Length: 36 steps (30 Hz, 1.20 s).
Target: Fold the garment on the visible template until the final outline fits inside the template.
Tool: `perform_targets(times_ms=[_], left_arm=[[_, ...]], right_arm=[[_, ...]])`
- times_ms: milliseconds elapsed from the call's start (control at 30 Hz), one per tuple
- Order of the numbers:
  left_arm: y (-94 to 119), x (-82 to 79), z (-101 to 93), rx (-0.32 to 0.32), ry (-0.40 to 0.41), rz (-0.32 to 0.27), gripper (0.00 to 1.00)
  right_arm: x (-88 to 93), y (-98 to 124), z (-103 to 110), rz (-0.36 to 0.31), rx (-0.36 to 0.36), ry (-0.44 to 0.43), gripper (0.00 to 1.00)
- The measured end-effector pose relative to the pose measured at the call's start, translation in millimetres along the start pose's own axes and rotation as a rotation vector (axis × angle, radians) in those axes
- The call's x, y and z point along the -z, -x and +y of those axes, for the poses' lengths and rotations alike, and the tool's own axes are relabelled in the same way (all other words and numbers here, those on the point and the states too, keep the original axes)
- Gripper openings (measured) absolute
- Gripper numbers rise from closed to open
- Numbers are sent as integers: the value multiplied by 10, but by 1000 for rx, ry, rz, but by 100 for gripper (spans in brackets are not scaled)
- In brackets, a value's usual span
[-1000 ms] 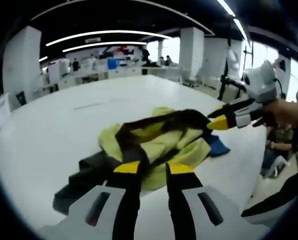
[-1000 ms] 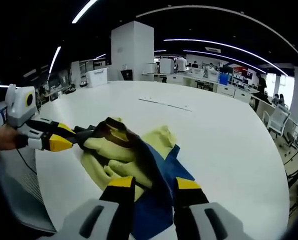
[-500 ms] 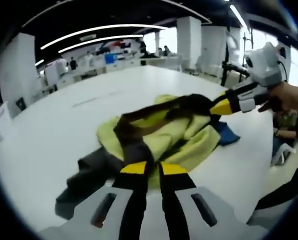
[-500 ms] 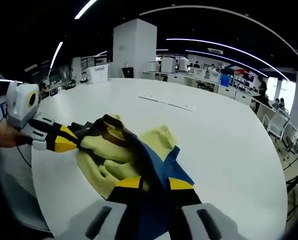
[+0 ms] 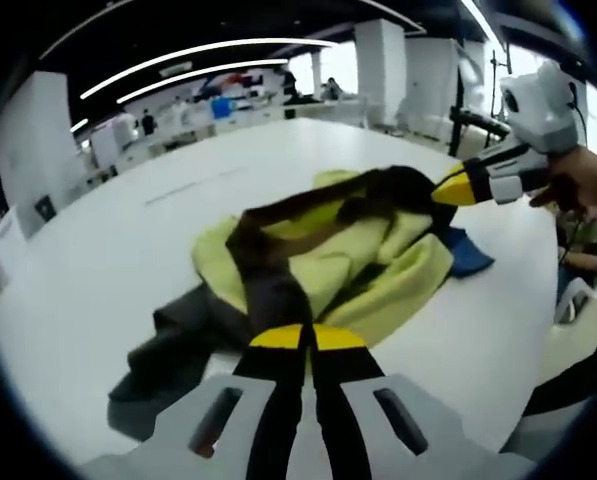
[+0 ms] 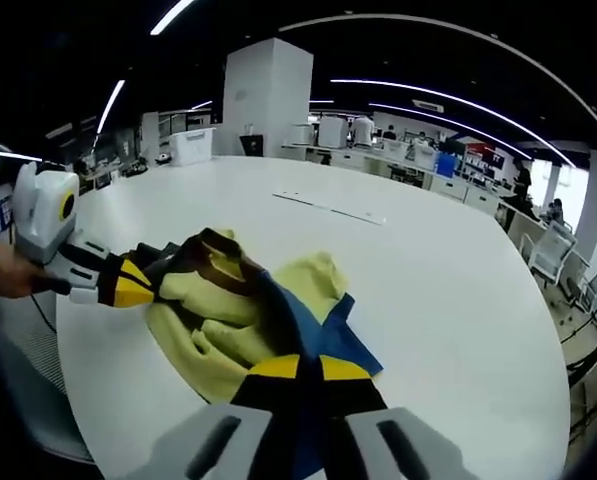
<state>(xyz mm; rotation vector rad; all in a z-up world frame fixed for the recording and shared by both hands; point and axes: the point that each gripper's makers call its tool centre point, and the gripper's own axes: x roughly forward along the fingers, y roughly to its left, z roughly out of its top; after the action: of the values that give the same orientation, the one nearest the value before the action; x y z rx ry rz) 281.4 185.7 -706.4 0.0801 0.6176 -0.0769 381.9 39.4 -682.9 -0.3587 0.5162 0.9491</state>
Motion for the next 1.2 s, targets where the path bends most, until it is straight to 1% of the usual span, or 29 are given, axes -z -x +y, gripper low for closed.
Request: perform_targets(times_ms=[133, 200, 233, 267, 300, 367, 433, 567, 633, 767, 933, 967, 1100, 1200], left_arm=[[41, -1, 33, 5, 42, -8, 0], [63, -7, 39, 6, 40, -10, 0], [85, -73, 23, 23, 64, -49, 0], [101, -120, 11, 40, 91, -76, 0], [138, -119, 53, 36, 101, -70, 0], [163, -130, 79, 35, 96, -71, 0], [218, -182, 125, 33, 95, -89, 0], [286, -241, 192, 22, 102, -106, 0], [332, -279, 236, 9, 105, -118, 0], [427, -377, 338, -2, 110, -147, 0], [509, -489, 482, -18, 112, -177, 0], [529, -527, 513, -25, 110, -191, 0], [573, -606, 584, -32, 95, -207, 0], [610, -679, 636, -37, 91, -223, 0]], right_arm=[[-13, 23, -21, -6, 12, 9, 0], [-18, 32, -19, -8, 11, 7, 0], [-19, 38, -20, -8, 13, 7, 0], [-23, 45, -20, -10, 14, 7, 0], [-29, 55, -18, -12, 12, 7, 0], [-38, 68, -23, -16, 13, 7, 0], [-41, 75, -32, -16, 14, 8, 0], [-65, 97, -43, -21, 14, 3, 0], [-101, 116, -56, -30, 18, 3, 0], [-215, 165, -71, -71, 25, 1, 0], [-278, 192, -102, -80, 38, 3, 0], [-292, 199, -111, -82, 42, 6, 0], [-355, 225, -127, -89, 44, 12, 0], [-435, 251, -182, -98, 63, 26, 0]])
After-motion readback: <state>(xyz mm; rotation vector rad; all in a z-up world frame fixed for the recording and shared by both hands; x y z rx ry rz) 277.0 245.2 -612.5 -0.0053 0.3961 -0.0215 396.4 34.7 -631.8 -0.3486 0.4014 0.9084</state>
